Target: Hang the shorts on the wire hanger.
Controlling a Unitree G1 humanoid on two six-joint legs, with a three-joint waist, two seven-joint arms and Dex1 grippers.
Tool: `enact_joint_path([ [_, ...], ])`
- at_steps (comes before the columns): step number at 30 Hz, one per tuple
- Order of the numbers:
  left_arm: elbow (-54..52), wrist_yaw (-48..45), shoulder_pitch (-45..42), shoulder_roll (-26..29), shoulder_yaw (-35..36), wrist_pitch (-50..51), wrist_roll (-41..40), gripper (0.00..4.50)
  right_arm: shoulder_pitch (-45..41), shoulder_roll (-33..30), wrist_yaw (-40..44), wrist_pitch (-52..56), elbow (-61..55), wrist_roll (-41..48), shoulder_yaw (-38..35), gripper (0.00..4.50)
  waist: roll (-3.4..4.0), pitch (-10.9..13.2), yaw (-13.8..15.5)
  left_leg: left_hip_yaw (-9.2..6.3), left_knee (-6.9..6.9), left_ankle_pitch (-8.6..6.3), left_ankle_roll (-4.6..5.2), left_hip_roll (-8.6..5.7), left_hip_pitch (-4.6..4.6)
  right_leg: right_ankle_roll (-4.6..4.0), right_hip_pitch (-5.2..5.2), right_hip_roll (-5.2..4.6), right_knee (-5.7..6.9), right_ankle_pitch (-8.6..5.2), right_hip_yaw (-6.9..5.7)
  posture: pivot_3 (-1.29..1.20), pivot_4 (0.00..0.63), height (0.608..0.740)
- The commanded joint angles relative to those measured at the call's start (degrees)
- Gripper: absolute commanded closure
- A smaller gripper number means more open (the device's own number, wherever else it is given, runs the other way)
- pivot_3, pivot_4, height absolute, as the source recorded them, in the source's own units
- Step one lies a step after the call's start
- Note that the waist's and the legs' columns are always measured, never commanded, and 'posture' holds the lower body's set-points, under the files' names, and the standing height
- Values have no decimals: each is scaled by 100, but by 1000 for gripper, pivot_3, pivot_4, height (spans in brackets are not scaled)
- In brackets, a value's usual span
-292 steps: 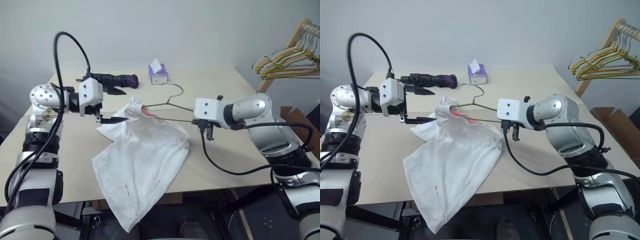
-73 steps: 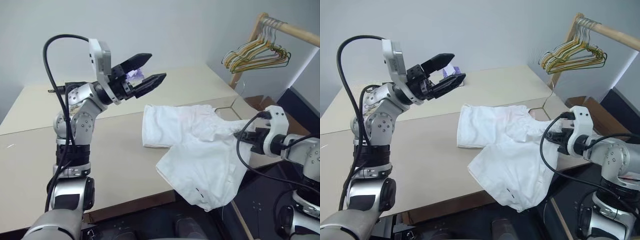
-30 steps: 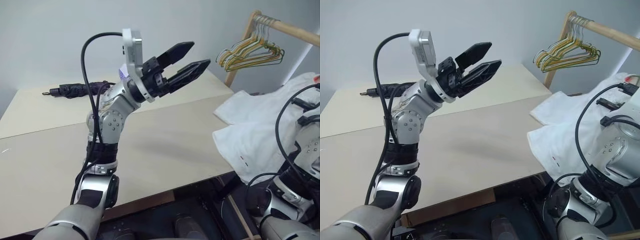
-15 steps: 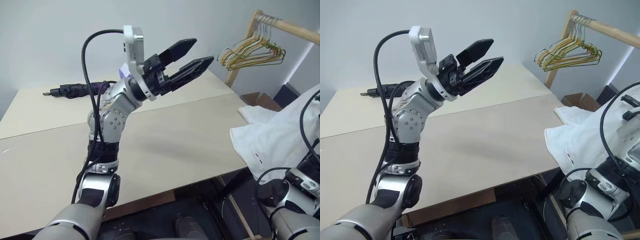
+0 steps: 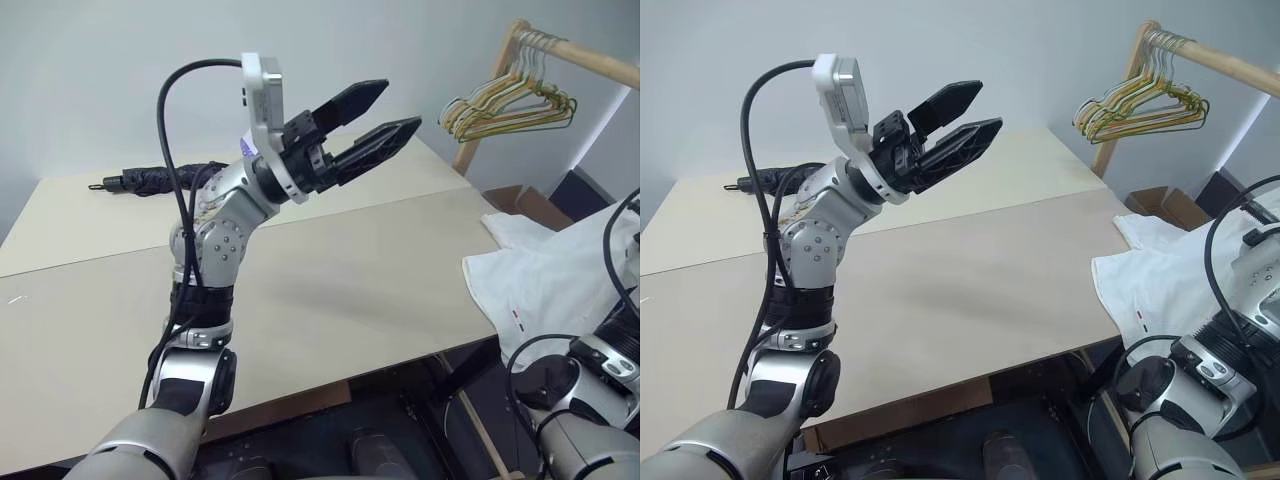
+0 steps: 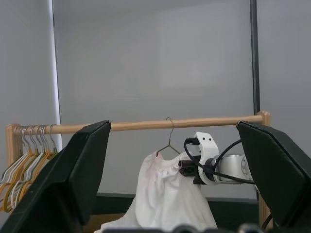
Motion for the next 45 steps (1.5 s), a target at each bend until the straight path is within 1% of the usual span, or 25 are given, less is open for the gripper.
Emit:
enact_joint_path([
  [1,-231,-17,-13,69,33,5,-87,0,71,15,-57,-54,-434,27,78,3081,0,0,-1,0,0,0,0,0,0,0,0,0,0,0,0,-221,0,740],
  [5,-233,-18,-19,93,31,0,-88,0,257,168,-86,-216,-819,-37,402,1755,1,0,-11,1,0,0,0,0,1,17,0,1,1,-10,3,-221,0,740],
  [6,-236,-15,-27,100,35,-1,-88,0,395,132,-43,-346,-931,-138,649,1452,1,-1,-10,1,0,0,0,0,2,19,0,2,2,-11,3,-215,0,740],
  [8,-241,1,-32,111,46,-10,-83,0,590,118,-90,-629,-1078,-368,1037,695,2,-1,-12,0,-2,0,0,0,3,22,0,3,1,-13,3,-212,0,740],
  [10,-274,26,-4,125,56,-19,-75,0,820,65,-238,-1007,-1034,-721,1403,56,2,-1,-12,1,-4,0,0,0,4,23,0,3,1,-14,6,-205,0,740],
  [16,-399,61,109,211,63,-10,-63,0,1246,155,-769,-2252,-928,-1340,1798,21,2,-1,11,1,-4,0,0,0,2,23,-1,3,-1,-14,7,-193,0,740],
  [19,-507,134,214,310,82,61,-80,0,1734,82,-1212,-3413,-918,-1990,2180,21,1,0,28,0,-4,0,0,0,1,24,0,4,-4,-14,7,-179,6,740],
  [21,-587,107,468,513,42,50,72,0,2096,-73,-1502,-4160,-873,-2541,2529,21,2,0,36,2,-6,0,0,0,3,24,0,4,-4,-14,11,-177,12,740],
  [23,-633,93,622,644,-4,14,159,0,2261,-140,-1622,-4530,-829,-2801,2690,21,2,1,25,11,-12,0,0,0,5,24,0,6,-1,-15,25,-177,12,740],
  [26,-734,22,1246,1121,-64,-180,614,0,2623,-246,-1682,-5224,-948,-3298,3113,21,0,2,4,15,-13,0,0,-1,21,24,2,20,-2,-15,52,-163,16,740],
  [28,-765,16,1590,1373,-82,-348,895,0,2758,-340,-1494,-5613,-1032,-3381,3292,21,-1,3,4,24,-36,0,0,-1,28,24,13,24,-3,-16,71,-149,18,740],
  [30,-799,-54,1906,1612,-47,-531,1099,0,2760,-451,-1027,-5968,-1049,-3176,3455,21,-8,6,12,25,-40,0,0,-1,52,24,11,25,-2,-16,73,-149,18,740],
  [31,-812,-113,2058,1725,-24,-643,1198,0,2718,-475,-694,-6118,-1035,-2927,3525,21,-11,9,21,28,-40,0,0,-1,57,24,11,25,-2,-16,76,-130,18,740],
  [34,-830,-145,2452,2016,36,-1002,1556,0,2431,-378,1226,-5835,-1090,-1190,3733,21,-31,21,35,30,-40,0,0,-3,60,24,17,25,-6,-15,83,-92,21,740],
  [35,-858,-117,2581,2104,88,-1051,1621,0,2302,-402,2044,-5596,-1074,-518,3847,21,-39,26,53,31,-42,0,0,-3,64,24,20,25,-6,-15,85,-76,23,740],
  [37,-930,-72,2784,2213,196,-1106,1653,0,2090,-541,3225,-5340,-937,204,4079,21,-47,30,147,31,-44,-1,0,0,66,23,21,26,-5,-14,85,-49,26,740],
  [39,-1068,-43,3027,2339,282,-1192,1716,0,1799,-684,4253,-5179,-715,592,4408,21,-46,33,237,30,-48,-1,1,0,67,23,20,26,-5,-14,83,-16,27,740],
  [43,-1369,-66,3487,2577,423,-1241,1748,0,1246,-821,5855,-4995,-224,1151,4864,21,-51,39,526,38,-51,-1,1,1,67,22,15,25,-10,-14,86,56,31,740],
  [45,-1623,-82,3832,2721,518,-1273,1783,0,934,-823,6579,-5048,69,1253,5131,21,-55,46,690,44,-50,-1,1,1,68,22,13,24,-12,-13,87,83,32,740],
])
